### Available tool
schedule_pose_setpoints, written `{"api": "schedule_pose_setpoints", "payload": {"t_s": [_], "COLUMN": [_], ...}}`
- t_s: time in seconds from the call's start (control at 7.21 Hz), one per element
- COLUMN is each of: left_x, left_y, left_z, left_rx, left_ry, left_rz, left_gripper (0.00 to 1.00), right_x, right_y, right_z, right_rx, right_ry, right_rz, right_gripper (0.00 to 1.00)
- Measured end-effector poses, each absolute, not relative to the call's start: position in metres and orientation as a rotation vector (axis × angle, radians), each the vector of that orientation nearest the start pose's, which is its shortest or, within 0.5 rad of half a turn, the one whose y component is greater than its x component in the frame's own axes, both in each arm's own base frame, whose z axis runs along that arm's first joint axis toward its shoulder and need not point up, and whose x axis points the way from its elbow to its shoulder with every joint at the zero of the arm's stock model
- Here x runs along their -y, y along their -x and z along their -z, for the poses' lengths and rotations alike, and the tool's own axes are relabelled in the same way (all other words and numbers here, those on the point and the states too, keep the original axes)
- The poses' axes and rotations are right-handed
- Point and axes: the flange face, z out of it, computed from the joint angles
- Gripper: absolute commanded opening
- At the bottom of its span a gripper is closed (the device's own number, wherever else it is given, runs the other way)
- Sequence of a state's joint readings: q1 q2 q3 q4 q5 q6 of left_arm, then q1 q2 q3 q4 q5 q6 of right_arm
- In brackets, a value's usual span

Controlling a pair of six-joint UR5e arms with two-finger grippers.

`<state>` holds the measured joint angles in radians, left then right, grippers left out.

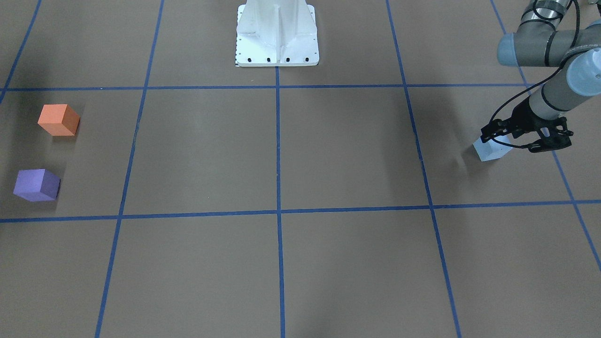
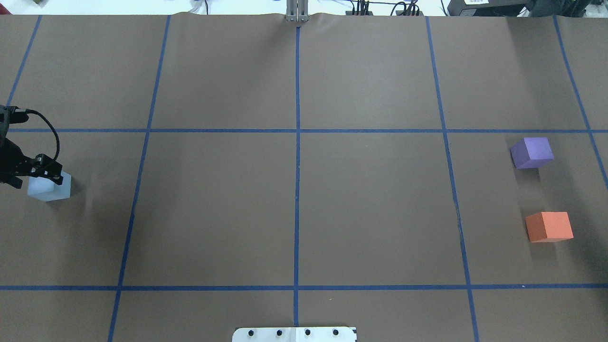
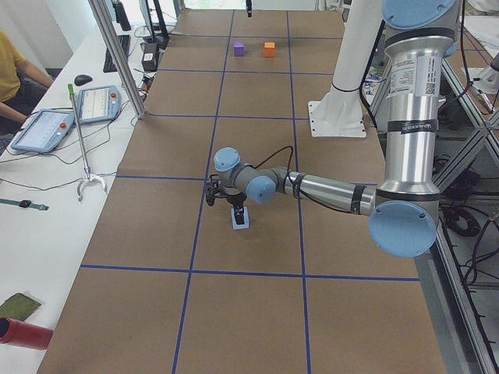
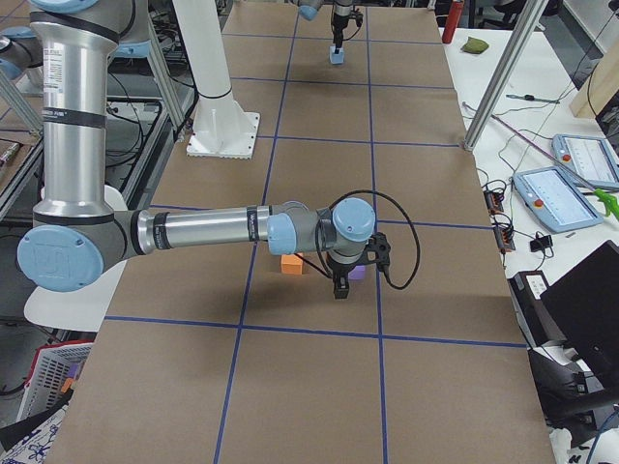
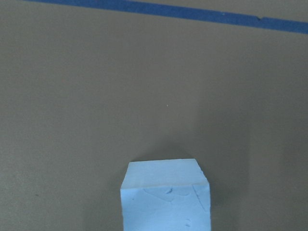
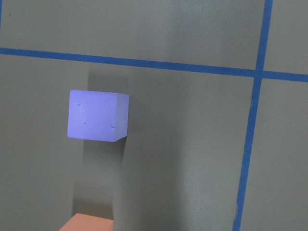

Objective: Place blue block between orange and purple blocks
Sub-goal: 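Lower the left gripper onto the light blue cube and close it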

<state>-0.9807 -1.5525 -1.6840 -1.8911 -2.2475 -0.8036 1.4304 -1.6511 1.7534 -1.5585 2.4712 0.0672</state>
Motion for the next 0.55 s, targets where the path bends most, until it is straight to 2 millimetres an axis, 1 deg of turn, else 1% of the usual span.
{"api": "schedule_pose_setpoints", "payload": {"t_s": [0.14,0.28,0.42,0.55], "left_x": [0.459,0.460,0.461,0.464], "left_y": [-0.227,-0.229,-0.231,-0.234], "left_z": [-0.594,-0.604,-0.607,-0.603], "left_rx": [-0.759,-0.763,-0.773,-0.785], "left_ry": [0.111,0.100,0.094,0.090], "left_rz": [0.058,0.059,0.066,0.072], "left_gripper": [0.62,0.01,0.00,0.00], "right_x": [0.466,0.466,0.466,0.466], "right_y": [0.010,0.011,0.011,0.011], "right_z": [-0.596,-0.597,-0.596,-0.595], "right_rx": [0.906,0.906,0.906,0.907], "right_ry": [-0.013,-0.012,-0.014,-0.023], "right_rz": [0.121,0.122,0.126,0.132], "right_gripper": [1.00,1.00,1.00,1.00]}}
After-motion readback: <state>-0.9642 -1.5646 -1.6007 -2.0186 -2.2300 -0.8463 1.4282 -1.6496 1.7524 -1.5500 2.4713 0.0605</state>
